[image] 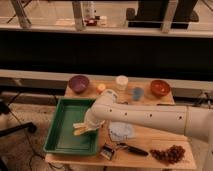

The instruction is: Place banana in tray

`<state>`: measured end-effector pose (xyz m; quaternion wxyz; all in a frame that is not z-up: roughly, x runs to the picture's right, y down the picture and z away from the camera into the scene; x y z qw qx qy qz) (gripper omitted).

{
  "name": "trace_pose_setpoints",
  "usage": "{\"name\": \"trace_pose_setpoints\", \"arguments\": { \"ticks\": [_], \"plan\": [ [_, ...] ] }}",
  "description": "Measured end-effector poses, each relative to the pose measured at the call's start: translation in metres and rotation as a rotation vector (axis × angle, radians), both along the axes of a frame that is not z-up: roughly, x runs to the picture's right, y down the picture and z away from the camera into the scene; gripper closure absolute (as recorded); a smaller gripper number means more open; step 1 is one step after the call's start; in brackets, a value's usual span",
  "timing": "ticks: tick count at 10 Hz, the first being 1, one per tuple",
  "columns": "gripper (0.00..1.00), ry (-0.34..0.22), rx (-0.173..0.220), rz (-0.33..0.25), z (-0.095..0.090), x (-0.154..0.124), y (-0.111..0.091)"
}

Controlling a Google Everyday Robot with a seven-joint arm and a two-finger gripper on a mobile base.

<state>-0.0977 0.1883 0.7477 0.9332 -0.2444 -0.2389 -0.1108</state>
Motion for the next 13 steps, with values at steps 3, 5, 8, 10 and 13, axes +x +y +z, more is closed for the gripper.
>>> {"name": "trace_pose_setpoints", "arguments": {
  "ticks": [3, 5, 8, 10, 13],
  "plan": [
    [0.41, -0.052, 0.024, -0.019, -0.012, -0.024, -0.001],
    [0.22, -0.085, 0.040, -0.027, -0.020, -0.037, -0.001],
    [0.20, -0.116, 0.066, -0.061, -0.024, -0.043, 0.006],
    [0.21, -0.102, 0.074, -0.060, -0.022, -0.040, 0.006],
    [0.28, -0.085, 0.051, -0.025, -0.012, -0.038, -0.004]
  ]
}}
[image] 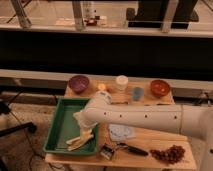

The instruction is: Place banana in tray

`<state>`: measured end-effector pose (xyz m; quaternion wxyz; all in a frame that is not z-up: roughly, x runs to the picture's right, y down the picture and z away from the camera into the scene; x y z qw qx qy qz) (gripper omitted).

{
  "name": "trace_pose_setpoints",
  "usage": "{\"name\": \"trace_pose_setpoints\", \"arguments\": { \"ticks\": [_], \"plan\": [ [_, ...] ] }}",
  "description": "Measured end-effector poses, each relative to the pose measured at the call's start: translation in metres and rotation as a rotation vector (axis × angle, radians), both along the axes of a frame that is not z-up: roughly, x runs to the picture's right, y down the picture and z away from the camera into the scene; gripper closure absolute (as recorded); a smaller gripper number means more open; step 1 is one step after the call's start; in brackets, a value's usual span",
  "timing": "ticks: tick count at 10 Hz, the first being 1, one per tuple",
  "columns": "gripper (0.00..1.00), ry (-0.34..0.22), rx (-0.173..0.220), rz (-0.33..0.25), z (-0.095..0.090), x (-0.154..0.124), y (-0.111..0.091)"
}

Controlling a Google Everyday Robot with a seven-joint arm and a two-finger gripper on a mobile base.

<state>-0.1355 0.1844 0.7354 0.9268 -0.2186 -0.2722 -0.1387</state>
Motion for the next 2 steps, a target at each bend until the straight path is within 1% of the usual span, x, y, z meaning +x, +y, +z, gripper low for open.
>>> {"name": "trace_pose_setpoints", "arguments": {
  "ticks": [1, 2],
  "plan": [
    [0.22, -0.002, -0.005, -0.004, 0.0041, -0.0007, 0.0026],
    [0.20, 0.000, -0.004, -0.004, 0.0067, 0.0010, 0.0085]
  ]
}}
